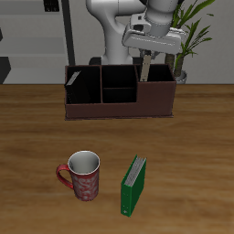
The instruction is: Place the black book into the back desk caddy's left compartment and place the yellow book into the back desk caddy's right compartment and place the green book into the back desk caddy's right compartment
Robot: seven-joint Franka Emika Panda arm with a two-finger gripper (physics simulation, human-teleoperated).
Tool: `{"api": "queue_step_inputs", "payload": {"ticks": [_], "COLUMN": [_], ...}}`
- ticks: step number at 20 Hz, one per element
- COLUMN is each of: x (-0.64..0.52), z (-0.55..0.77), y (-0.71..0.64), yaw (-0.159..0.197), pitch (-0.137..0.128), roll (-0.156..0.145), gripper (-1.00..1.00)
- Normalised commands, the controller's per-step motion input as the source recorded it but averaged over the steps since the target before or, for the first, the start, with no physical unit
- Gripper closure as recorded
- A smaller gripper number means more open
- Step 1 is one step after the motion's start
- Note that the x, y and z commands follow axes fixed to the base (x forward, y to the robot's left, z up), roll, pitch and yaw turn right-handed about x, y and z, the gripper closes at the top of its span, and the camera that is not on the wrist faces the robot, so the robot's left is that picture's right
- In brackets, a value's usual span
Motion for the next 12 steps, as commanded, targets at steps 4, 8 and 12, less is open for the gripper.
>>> {"api": "queue_step_inputs", "payload": {"ticks": [4,8,12], "x": [-0.09,0.02,0.05], "z": [-0.09,-0.08,-0.14], "y": [0.19,0.01,0.05], "yaw": [0.000,-0.010,-0.016], "pitch": [0.010,0.017,0.013], "roll": [0.041,0.012,0.008], "gripper": [1.00,1.00,1.00]}}
